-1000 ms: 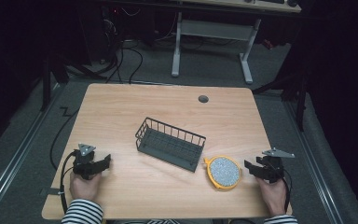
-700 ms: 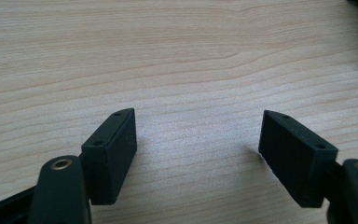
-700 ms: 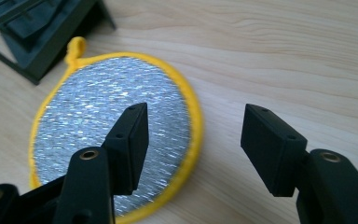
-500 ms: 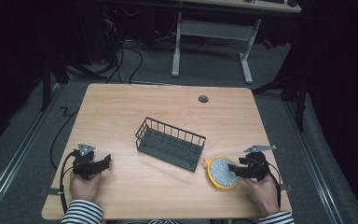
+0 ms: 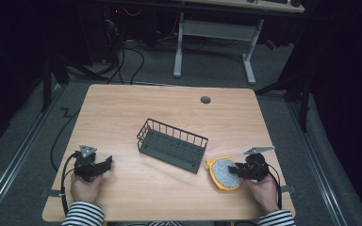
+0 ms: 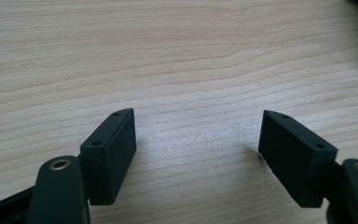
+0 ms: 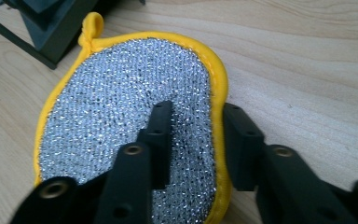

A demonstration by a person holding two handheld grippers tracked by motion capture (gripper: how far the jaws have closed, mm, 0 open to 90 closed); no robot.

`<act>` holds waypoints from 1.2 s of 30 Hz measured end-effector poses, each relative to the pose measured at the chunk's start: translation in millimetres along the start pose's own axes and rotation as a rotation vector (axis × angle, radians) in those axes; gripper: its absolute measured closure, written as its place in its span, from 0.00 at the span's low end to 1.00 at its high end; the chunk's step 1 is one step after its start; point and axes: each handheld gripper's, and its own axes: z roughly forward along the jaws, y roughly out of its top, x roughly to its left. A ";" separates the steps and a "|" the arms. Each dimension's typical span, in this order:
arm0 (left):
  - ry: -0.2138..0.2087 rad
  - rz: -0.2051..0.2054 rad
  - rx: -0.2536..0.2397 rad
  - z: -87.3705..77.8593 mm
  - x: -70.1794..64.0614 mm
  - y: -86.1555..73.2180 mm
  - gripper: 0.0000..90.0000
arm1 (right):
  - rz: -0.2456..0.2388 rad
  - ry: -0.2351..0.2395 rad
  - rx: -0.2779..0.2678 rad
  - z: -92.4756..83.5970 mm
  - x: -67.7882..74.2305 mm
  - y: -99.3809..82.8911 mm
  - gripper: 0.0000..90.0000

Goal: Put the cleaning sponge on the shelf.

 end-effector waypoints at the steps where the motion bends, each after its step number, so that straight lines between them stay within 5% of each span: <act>1: 0.000 0.000 0.000 0.1 -0.1 0.0 0.31 | 0.000 0.005 -0.005 -0.7 -0.2 -0.8 0.79; 10: -0.003 -0.005 -0.001 0.0 0.3 0.1 0.31 | -0.008 0.004 -0.016 -4.7 3.4 2.3 0.86; 19: 0.013 0.017 0.006 0.8 -2.0 0.5 0.31 | -0.024 0.003 -0.109 -24.2 3.8 8.6 0.87; 36: 0.002 0.033 0.009 1.2 -3.1 0.9 0.30 | -0.032 -0.015 -0.173 -43.5 3.3 15.2 0.87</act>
